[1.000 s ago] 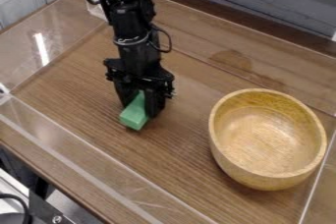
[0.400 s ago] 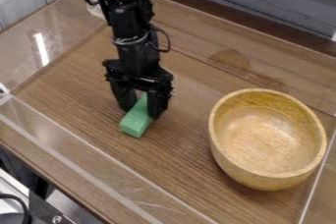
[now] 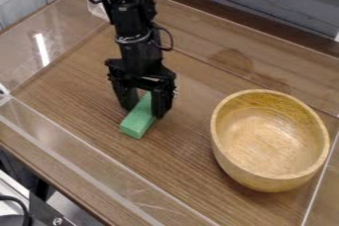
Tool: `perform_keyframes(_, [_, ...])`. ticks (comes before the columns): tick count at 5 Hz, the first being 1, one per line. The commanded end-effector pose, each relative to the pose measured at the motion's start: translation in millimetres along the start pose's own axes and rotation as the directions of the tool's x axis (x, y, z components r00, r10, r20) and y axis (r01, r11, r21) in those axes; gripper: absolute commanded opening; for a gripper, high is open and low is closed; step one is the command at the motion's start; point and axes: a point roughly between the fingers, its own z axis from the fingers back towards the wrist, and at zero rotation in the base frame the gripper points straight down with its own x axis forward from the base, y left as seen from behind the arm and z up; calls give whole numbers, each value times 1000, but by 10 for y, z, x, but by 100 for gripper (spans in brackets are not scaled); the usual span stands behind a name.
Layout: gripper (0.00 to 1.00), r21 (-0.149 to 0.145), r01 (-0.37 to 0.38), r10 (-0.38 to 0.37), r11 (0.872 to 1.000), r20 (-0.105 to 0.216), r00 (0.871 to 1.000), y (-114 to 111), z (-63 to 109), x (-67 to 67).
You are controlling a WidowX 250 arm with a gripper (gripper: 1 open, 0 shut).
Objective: Remove the green block from inside the brown bowl and put it on the table
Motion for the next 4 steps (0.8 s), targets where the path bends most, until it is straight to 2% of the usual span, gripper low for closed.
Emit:
perform_keyframes(1, [100, 6, 2, -2, 1000, 40, 999, 4, 102, 98])
perform_keyframes(4, [100, 0, 5, -5, 1000, 36, 999, -22, 114, 146])
